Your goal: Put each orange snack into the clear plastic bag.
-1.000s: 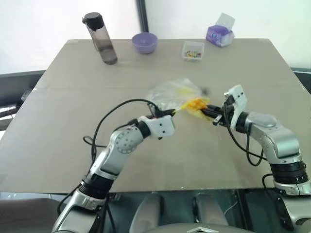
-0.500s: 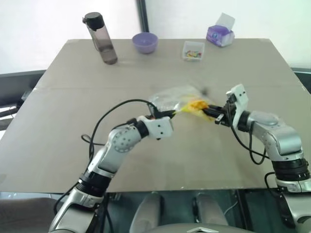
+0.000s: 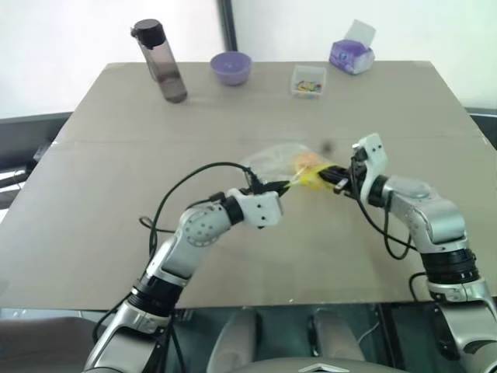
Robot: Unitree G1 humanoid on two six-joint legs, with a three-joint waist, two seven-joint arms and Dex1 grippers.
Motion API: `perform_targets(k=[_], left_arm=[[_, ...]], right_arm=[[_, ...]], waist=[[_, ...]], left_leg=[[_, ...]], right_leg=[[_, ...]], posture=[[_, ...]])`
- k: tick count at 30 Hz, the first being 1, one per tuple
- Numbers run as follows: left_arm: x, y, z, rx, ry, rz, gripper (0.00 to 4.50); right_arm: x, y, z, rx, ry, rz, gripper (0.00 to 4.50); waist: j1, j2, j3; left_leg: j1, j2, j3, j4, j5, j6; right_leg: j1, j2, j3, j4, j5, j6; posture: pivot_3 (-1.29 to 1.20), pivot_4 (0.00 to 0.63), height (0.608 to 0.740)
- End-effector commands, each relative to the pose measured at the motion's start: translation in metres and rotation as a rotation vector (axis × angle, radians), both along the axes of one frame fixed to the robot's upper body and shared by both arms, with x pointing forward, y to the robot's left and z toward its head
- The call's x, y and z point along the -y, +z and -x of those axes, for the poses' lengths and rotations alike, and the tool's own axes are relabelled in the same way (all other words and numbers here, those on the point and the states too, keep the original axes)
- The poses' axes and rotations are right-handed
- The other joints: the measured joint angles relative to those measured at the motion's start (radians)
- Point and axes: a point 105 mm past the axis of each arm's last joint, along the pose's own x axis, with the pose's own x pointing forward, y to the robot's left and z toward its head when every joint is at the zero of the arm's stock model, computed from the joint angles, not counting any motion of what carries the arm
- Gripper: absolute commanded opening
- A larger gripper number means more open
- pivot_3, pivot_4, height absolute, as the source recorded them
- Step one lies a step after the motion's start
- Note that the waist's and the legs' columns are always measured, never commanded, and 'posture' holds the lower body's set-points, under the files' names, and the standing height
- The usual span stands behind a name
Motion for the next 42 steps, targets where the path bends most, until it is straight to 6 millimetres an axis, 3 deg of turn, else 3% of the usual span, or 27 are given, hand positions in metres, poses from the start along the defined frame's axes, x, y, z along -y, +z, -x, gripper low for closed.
perform_targets(k=[1,3,5,8,9,13,18,19,24,28,32,38,42], left_arm=[[0.005,0.003,0.005,0.007,-0.029,0.014,0.0],[0.005,0.004,0.005,0.004,-0.027,0.019,0.0],[0.004,0.004,0.004,-0.001,-0.019,0.029,0.0],[0.005,0.006,0.001,-0.01,-0.008,0.055,0.0],[0.005,0.007,0.001,-0.016,-0.005,0.067,0.0],[0.003,0.008,-0.003,-0.04,0.029,0.107,0.0],[-0.003,0.007,-0.009,-0.045,0.068,0.107,0.0],[-0.005,0.007,-0.011,-0.045,0.083,0.113,0.0],[-0.014,0.01,-0.022,-0.047,0.168,0.158,0.0],[-0.015,0.011,-0.024,-0.05,0.183,0.177,0.0],[-0.015,0.01,-0.025,-0.063,0.188,0.194,0.0],[-0.014,0.009,-0.024,-0.073,0.181,0.194,0.0],[-0.016,0.007,-0.026,-0.079,0.187,0.193,0.0]], right_arm=[[0.013,-0.001,-0.017,0.046,-0.146,0.095,0.02],[0.0,0.005,-0.007,0.13,-0.042,0.104,0.02],[-0.013,0.015,0.001,0.114,0.005,0.006,0.02],[-0.006,0.004,-0.012,0.087,-0.104,0.053,0.02],[-0.003,0.001,-0.014,0.094,-0.117,0.081,0.69],[-0.006,0.002,-0.01,0.072,-0.079,0.049,2.02],[-0.003,0.0,-0.004,0.061,-0.055,0.051,4.34],[-0.002,0.0,-0.002,0.059,-0.048,0.052,4.48],[0.01,0.002,0.006,0.01,-0.061,0.009,4.48],[0.014,0.012,0.027,0.012,0.035,-0.038,4.48],[0.03,0.007,0.043,0.054,0.101,0.087,4.48],[0.078,-0.019,0.021,0.132,0.0,0.443,4.48],[0.077,-0.023,0.002,0.197,-0.045,0.487,4.48]], waist=[[0.001,0.0,0.0],[0.005,0.0,0.0],[0.004,0.0,0.0],[-0.006,0.0,0.0],[-0.007,0.0,0.0],[-0.006,0.0,0.0],[-0.015,0.0,0.0],[-0.016,0.0,0.0],[-0.017,0.0,0.0],[-0.014,0.0,0.0],[-0.013,0.0,0.0],[-0.018,0.0,0.0],[-0.021,0.0,0.0]], left_leg=[[0.0,0.0,0.0,0.0,0.0,0.0],[0.0,-0.001,0.0,0.001,0.0,0.0],[0.0,-0.001,0.0,0.0,0.0,0.0],[0.0,0.0,0.0,0.0,0.0,0.0],[0.0,-0.001,0.0,0.0,0.0,0.0],[0.0,-0.001,0.0,0.001,0.0,0.0],[0.0,-0.001,0.0,0.0,0.0,0.0],[0.0,-0.001,0.0,0.0,0.0,0.0],[0.0,-0.001,0.0,0.0,0.0,0.0],[0.0,-0.001,-0.001,0.0,0.0,0.0],[0.0,-0.001,-0.001,0.0,0.0,0.0],[0.001,-0.001,0.0,0.0,0.0,0.0],[0.001,0.0,0.0,0.0,0.0,0.0]], right_leg=[[0.0,0.0,0.0,0.0,0.0,0.0],[0.0,0.0,0.0,0.0,0.0,0.0],[0.0,0.0,0.0,0.0,0.0,0.0],[0.0,0.0,0.0,0.001,0.0,0.0],[0.0,0.0,0.0,0.001,0.0,0.0],[0.0,-0.001,0.0,0.001,0.0,0.0],[0.0,0.0,0.0,0.001,0.0,0.0],[0.0,0.0,0.0,0.001,0.0,0.0],[0.0,0.0,0.0,0.001,0.0,0.0],[0.0,0.0,0.0,0.0,0.0,0.0],[0.001,-0.001,-0.001,-0.001,0.0,0.0],[0.002,0.0,-0.001,-0.002,0.0,0.0],[0.002,0.0,0.0,-0.002,0.0,0.0]], posture=[[0.0,0.15,0.74],[0.0,0.15,0.74],[0.0,0.15,0.74],[0.0,0.15,0.74],[0.0,0.15,0.74],[0.0,0.15,0.74],[0.0,0.15,0.74],[0.0,0.15,0.74],[0.0,0.15,0.74],[0.0,0.15,0.74],[0.0,0.15,0.74],[0.0,0.15,0.74],[0.0,0.15,0.74]])
